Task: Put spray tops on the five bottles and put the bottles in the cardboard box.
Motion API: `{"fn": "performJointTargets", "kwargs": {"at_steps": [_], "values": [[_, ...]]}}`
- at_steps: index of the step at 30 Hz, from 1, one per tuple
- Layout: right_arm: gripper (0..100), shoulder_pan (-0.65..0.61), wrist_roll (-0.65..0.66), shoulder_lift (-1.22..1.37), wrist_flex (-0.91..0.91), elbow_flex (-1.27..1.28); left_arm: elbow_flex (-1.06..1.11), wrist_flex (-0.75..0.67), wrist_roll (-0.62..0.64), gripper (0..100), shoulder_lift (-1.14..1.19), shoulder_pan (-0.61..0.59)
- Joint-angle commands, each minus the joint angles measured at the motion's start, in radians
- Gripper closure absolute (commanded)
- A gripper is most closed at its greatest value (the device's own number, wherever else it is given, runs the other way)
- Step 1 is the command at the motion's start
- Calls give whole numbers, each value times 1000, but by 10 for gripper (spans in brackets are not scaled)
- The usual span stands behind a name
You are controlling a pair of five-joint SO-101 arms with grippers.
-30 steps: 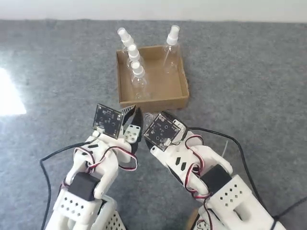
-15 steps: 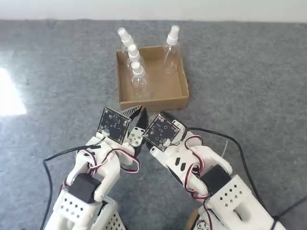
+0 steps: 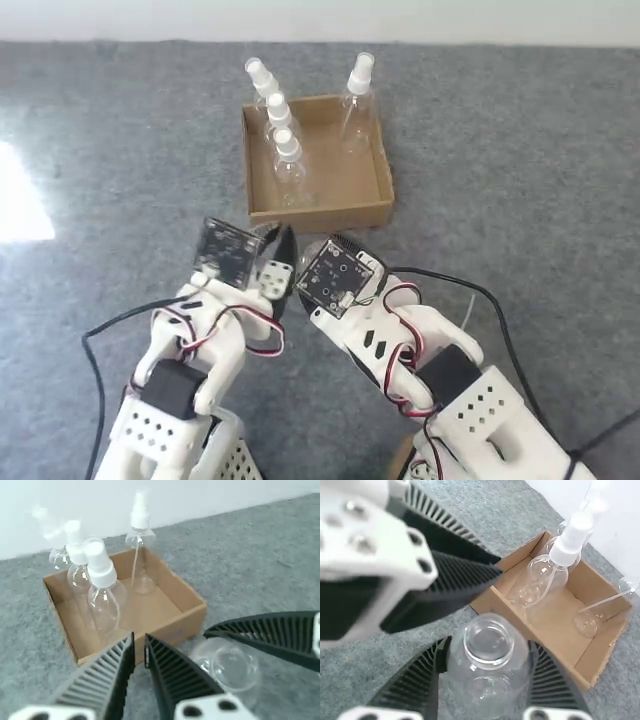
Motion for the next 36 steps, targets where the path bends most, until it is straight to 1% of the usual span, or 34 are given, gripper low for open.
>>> {"fn": "performJointTargets", "kwargs": {"at_steps": [1, 4, 7, 11, 16, 19, 22, 24, 30, 36], "values": [[890, -7, -9, -30, -22, -9, -73, 8, 35, 967, -14, -26], [890, 5, -8, -31, -19, -15, -74, 8, 35, 967, -14, -28], [890, 62, -8, -53, -18, -28, -74, 9, 35, 967, -14, -28], [890, 153, -8, -166, 21, -41, -77, 51, 31, 958, -14, -17], [890, 257, -8, -323, 143, -106, -76, 55, 35, 855, -14, -17], [890, 349, -8, -375, 166, -121, -74, 57, 35, 828, -11, -17], [890, 437, -8, -392, 160, -121, -70, 63, 29, 825, -5, 29], [890, 476, -11, -398, 156, -121, -74, 106, 21, 809, -5, 75], [891, 582, -104, -395, 154, -144, -76, 192, 2, 800, -3, 206], [891, 670, -149, -392, 128, -143, -47, 198, 3, 766, -2, 328]]}}
